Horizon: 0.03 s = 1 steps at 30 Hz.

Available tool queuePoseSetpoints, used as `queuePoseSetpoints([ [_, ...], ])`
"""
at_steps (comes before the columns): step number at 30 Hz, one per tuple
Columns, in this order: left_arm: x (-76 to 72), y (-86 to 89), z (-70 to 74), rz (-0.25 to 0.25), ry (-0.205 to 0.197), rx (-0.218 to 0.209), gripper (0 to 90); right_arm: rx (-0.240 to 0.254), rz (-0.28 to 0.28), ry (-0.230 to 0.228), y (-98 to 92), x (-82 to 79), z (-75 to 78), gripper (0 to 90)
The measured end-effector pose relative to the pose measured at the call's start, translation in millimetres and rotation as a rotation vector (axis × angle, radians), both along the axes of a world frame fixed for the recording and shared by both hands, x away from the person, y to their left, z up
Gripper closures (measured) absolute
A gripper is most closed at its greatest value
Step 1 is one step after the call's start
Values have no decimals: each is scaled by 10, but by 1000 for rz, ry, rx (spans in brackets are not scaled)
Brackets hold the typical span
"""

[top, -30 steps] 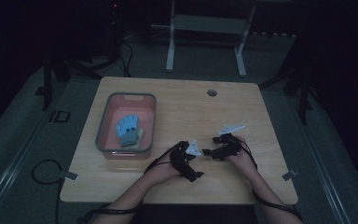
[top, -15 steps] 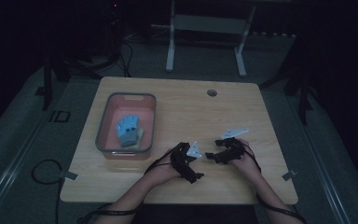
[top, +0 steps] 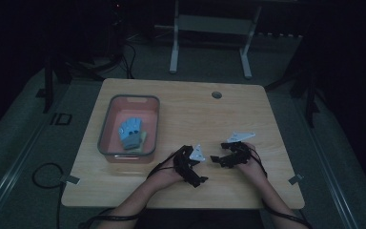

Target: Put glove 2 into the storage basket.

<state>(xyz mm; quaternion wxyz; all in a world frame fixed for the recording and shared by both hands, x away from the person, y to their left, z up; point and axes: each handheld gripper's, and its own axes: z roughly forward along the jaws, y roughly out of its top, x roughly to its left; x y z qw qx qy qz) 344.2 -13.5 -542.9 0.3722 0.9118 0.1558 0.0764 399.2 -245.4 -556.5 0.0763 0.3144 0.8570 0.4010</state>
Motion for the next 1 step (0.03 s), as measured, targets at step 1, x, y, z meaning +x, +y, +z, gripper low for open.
queuePoseSetpoints([
  [1,-5,8,-4,0,-4,-3,21,0,0,0,0,0,0,160],
])
